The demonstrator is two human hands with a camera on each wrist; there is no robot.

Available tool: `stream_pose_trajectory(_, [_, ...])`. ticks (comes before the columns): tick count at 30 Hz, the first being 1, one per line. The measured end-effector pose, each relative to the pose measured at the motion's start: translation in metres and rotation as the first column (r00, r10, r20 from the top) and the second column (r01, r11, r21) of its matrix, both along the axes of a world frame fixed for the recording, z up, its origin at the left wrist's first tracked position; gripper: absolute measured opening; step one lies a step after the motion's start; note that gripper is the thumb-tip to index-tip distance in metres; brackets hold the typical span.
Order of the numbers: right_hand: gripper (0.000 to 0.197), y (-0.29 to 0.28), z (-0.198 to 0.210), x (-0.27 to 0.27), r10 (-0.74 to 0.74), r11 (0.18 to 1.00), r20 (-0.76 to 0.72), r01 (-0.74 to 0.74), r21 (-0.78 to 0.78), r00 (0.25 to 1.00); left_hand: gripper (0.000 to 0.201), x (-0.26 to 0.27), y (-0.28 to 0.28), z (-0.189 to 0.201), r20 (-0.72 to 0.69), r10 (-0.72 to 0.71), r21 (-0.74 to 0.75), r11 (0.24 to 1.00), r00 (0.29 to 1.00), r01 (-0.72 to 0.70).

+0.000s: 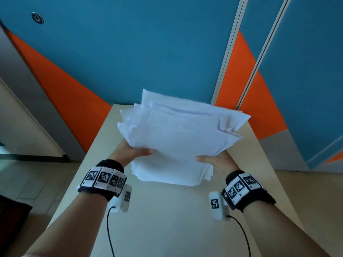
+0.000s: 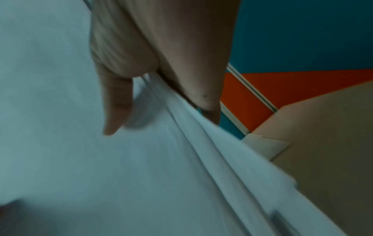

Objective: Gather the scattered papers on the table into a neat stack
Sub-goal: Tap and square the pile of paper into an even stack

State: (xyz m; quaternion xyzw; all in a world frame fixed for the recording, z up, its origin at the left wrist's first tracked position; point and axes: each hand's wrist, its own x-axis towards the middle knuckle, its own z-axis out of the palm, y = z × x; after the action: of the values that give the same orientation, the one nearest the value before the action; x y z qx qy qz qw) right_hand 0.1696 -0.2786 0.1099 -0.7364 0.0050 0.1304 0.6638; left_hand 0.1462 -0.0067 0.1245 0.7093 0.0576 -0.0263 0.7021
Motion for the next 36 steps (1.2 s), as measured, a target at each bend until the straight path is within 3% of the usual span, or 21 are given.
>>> stream_pose_trajectory(2, [0.049, 0.0, -0.003, -0.002, 0.009, 1.0, -0.006, -0.009, 0.006, 1.0, 0.067, -0.001, 0.0, -0.006, -0.023, -0.009, -0.019, 1.0, 1.0, 0.008])
stream_pose_trajectory(7, [0.043, 0.015, 0.003, 0.0, -0.071, 0.99, 0.053, 0.064, 0.122, 0.996, 0.062, 0.001, -0.011, -0.011, 0.021, 0.07, -0.066, 0.995, 0.997, -0.069])
stream_pose_trajectory(9, [0.044, 0.009, 0.006, 0.003, -0.059, 0.986, 0.082, 0.046, 0.158, 0.995, 0.063, 0.001, -0.004, -0.007, 0.044, 0.034, -0.083, 0.996, 0.998, -0.03])
stream_pose_trajectory(12, [0.075, 0.0, -0.001, 0.0, 0.06, 0.989, 0.034, -0.064, 0.137, 0.998, 0.08, -0.004, 0.006, -0.015, -0.012, -0.071, -0.014, 0.997, 0.997, 0.07])
stream_pose_trajectory(13, [0.075, 0.0, -0.005, -0.001, 0.073, 0.992, 0.024, -0.075, 0.1, 0.997, 0.077, -0.006, 0.004, -0.018, -0.024, -0.073, 0.027, 0.997, 0.997, 0.074])
stream_pose_trajectory(16, [0.036, 0.011, -0.006, -0.001, -0.033, 0.999, 0.039, 0.032, 0.019, 0.999, 0.043, -0.006, -0.013, -0.02, 0.016, 0.101, 0.063, 0.993, 0.995, -0.102])
stream_pose_trajectory(18, [0.033, 0.018, 0.0, 0.003, -0.089, 0.996, 0.082, 0.088, 0.023, 0.993, 0.03, -0.004, -0.022, -0.012, 0.076, 0.21, 0.054, 0.975, 0.975, -0.214])
stream_pose_trajectory(22, [0.036, 0.019, 0.014, 0.01, -0.131, 0.982, 0.121, 0.112, 0.153, 0.984, 0.037, 0.001, -0.018, 0.001, 0.141, 0.259, -0.057, 0.966, 0.956, -0.253])
stream_pose_trajectory(26, [0.041, 0.013, -0.013, 0.011, 0.0, 1.0, 0.003, 0.0, 0.015, 1.0, 0.055, -0.007, -0.013, -0.021, 0.01, 0.156, -0.049, 0.987, 0.988, -0.155])
stream_pose_trajectory(31, [0.04, 0.014, -0.022, 0.013, 0.022, 1.0, -0.005, -0.022, -0.017, 1.0, 0.043, -0.008, -0.018, -0.031, -0.014, 0.215, -0.092, 0.972, 0.977, -0.215])
stream_pose_trajectory(34, [0.041, 0.015, -0.022, 0.018, 0.041, 0.998, -0.01, -0.041, -0.037, 0.999, 0.053, -0.004, -0.014, -0.031, -0.011, 0.173, -0.126, 0.977, 0.985, -0.173])
stream_pose_trajectory(36, [0.039, 0.014, -0.03, 0.016, 0.062, 0.993, -0.043, -0.066, -0.098, 0.997, 0.065, -0.003, -0.015, -0.04, -0.083, 0.205, -0.098, 0.972, 0.975, -0.212])
